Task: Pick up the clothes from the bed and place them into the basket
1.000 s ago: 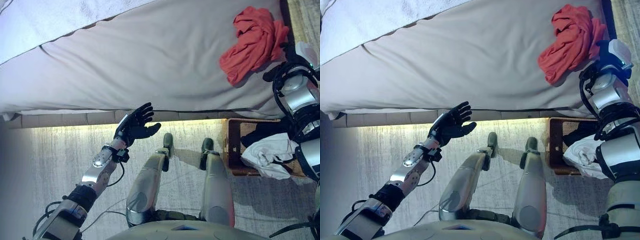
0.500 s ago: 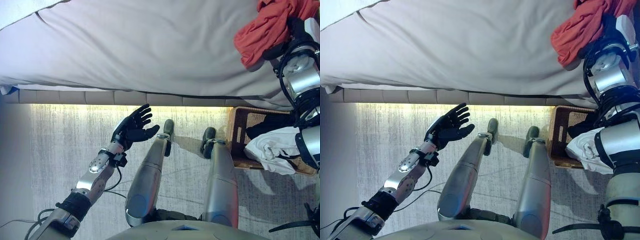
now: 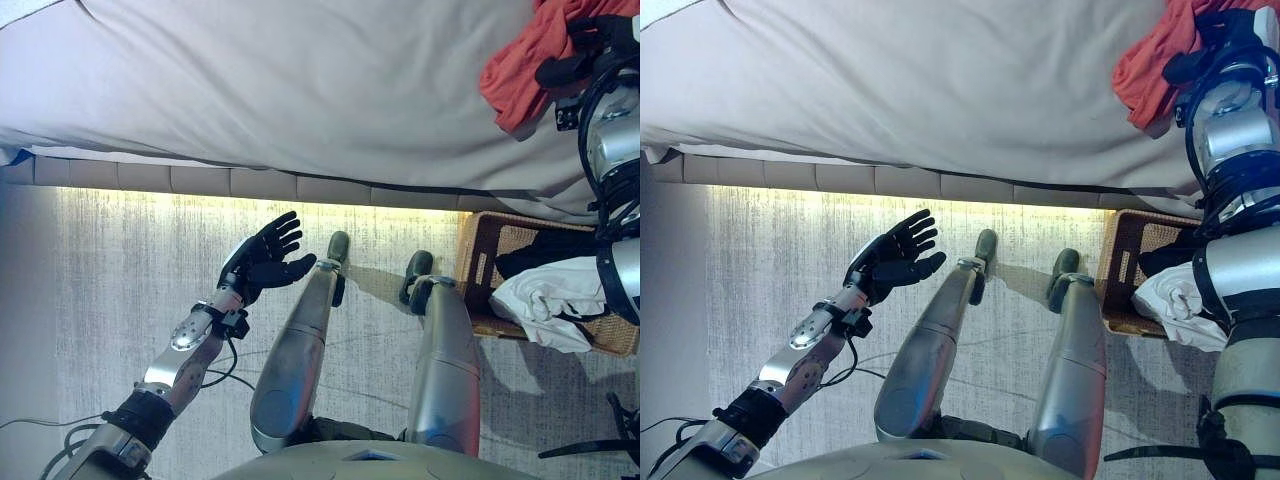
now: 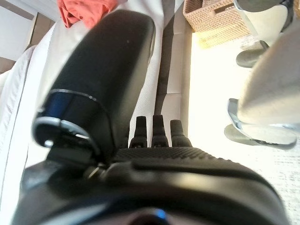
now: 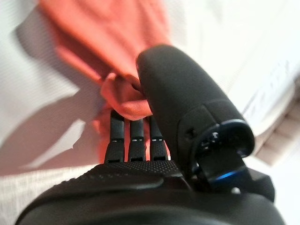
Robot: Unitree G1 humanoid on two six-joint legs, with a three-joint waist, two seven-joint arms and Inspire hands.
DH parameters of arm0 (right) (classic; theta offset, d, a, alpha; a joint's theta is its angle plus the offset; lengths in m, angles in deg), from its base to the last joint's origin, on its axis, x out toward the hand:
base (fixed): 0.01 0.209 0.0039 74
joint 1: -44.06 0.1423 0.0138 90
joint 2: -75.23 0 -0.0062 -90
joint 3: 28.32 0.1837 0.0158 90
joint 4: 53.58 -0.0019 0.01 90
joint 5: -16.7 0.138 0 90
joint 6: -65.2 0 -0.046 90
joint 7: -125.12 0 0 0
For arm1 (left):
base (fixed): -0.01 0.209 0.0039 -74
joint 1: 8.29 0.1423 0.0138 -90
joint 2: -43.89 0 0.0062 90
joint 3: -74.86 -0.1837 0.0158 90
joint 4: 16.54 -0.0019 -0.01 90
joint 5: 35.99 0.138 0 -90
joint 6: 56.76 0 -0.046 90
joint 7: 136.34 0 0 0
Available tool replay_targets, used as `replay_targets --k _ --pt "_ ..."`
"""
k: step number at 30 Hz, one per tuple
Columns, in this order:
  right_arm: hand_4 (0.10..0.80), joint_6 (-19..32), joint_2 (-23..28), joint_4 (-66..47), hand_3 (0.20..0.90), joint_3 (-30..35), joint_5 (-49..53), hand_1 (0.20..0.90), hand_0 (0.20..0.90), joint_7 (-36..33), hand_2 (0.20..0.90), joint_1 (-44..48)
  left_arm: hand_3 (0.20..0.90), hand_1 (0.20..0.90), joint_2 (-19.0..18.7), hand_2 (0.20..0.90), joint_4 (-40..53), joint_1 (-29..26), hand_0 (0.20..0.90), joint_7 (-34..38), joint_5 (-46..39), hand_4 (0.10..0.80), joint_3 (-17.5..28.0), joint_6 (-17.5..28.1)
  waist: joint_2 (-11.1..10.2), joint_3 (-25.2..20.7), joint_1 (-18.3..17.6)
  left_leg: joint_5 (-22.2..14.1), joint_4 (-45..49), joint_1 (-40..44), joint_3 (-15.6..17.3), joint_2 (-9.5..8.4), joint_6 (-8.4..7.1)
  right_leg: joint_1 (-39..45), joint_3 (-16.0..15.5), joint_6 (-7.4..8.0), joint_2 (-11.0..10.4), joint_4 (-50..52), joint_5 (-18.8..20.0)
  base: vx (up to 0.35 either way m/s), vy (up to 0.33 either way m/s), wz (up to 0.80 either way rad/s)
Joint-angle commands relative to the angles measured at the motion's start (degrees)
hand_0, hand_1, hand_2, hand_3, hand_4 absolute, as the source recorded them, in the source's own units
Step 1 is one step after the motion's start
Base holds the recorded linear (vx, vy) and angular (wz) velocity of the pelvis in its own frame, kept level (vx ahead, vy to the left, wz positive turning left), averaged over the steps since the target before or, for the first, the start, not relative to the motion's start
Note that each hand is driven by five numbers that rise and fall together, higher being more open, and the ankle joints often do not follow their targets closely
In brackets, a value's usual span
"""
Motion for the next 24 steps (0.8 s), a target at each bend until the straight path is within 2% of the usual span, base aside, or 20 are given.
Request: replay_targets --k 1,6,10,13,14,15,20,22,24 --pt "0.1 5.9 4.5 -1.5 0.2 -0.7 -0.5 0.3 0.3 -3.6 0.3 10.2 0.9 0.9 -3.4 0.9 6.8 3.0 0.9 -2.5 -1.2 0.8 4.1 4.3 1.7 -0.9 1.5 -6.7 1.0 3.1 0.6 -1.46 3.98 6.0 -0.2 -3.64 3.4 4.2 -8.4 0.0 0.0 0.0" --pt "0.1 3.7 5.2 0.1 0.2 -0.7 -2.9 0.3 0.3 -4.9 0.3 9.3 0.9 0.9 -3.2 0.9 6.4 3.2 0.9 -3.1 -1.0 0.8 3.8 5.1 0.8 -0.9 1.5 -6.6 -0.7 5.7 0.5 -1.27 3.98 8.8 -0.9 -3.59 3.4 2.0 -7.9 -0.019 0.042 0.01" --pt "0.1 3.2 5.7 1.5 0.2 -1.1 -4.5 0.3 0.3 -4.8 0.3 8.0 0.9 0.9 -3.0 0.9 5.4 2.5 0.9 -2.8 -0.6 0.8 3.3 5.6 -0.8 -0.9 1.1 -6.8 -3.7 10.5 0.6 -0.71 3.85 14.1 -1.6 -3.38 3.2 -2.2 -7.0 -0.001 0.058 -0.02" --pt "0.1 3.9 6.9 1.5 0.2 -0.8 -4.8 0.3 0.3 -4.3 0.3 7.0 0.9 0.9 -2.7 0.9 4.2 1.2 0.9 -2.8 -0.3 0.8 3.0 5.8 -2.4 -1.0 0.4 -6.9 -6.9 16.0 1.3 0.25 3.58 19.8 -1.8 -2.58 3.0 -7.3 -5.7 0.022 0.079 -0.12" --pt "0.1 4.5 7.4 1.3 0.2 -0.6 -4.8 0.3 0.3 -3.8 0.3 6.4 0.9 0.9 -2.5 0.9 3.8 1.1 0.9 -2.7 -0.1 0.8 2.7 5.9 -2.9 -1.5 0.1 -6.9 -8.1 17.5 1.6 0.65 3.48 21.4 -1.8 -2.32 2.9 -9.0 -5.3 -0.039 0.105 -0.11" --pt "0.1 5.0 7.8 0.7 0.2 -0.2 -5.0 0.3 0.3 -3.6 0.3 5.5 0.9 0.9 -2.5 0.9 3.4 1.0 0.9 -2.8 -0.2 0.8 2.5 6.1 -3.3 -2.1 -0.3 -5.3 -9.9 18.5 2.2 1.2 3.5 22.5 -2.5 -2.38 2.7 -11.5 -3.3 -0.009 0.136 -0.1" --pt "0.1 8.1 10.8 -2.9 0.2 2.4 -4.4 0.3 0.3 -1.2 0.3 -0.7 0.9 0.9 -1.1 0.9 0.8 0.6 0.9 -1.2 0.7 0.8 1.5 6.3 -6.6 -7.3 -2.5 -4.6 -17.7 27.7 4.8 3.81 2.58 32.2 -2.1 -0.49 2.6 -22.8 -0.2 0.077 0.127 -0.27" --pt "0.1 8.5 11.4 -4.0 0.2 3.5 -4.6 0.3 0.3 -0.9 0.3 -2.5 0.9 0.9 -0.8 0.9 0.4 0.6 0.9 -0.8 1.0 0.8 1.5 6.2 -7.3 -8.2 -3.1 -4.5 -19.1 29.6 5.4 4.17 2.48 34.2 -1.8 -0.02 2.7 -25.1 0.7 0.081 0.094 -0.23" --pt "0.1 8.9 13.5 -6.9 0.2 5.7 -5.5 0.3 0.3 1.9 0.3 -7.2 0.9 0.9 0.3 0.9 -0.6 0.9 0.9 0.8 1.3 0.8 2.1 4.3 -8.9 -11.7 -4.7 -3.8 -23.0 33.9 6.7 4.78 2.17 38.5 -1.1 1.26 3.0 -30.6 2.7 0.157 0.122 -0.27"
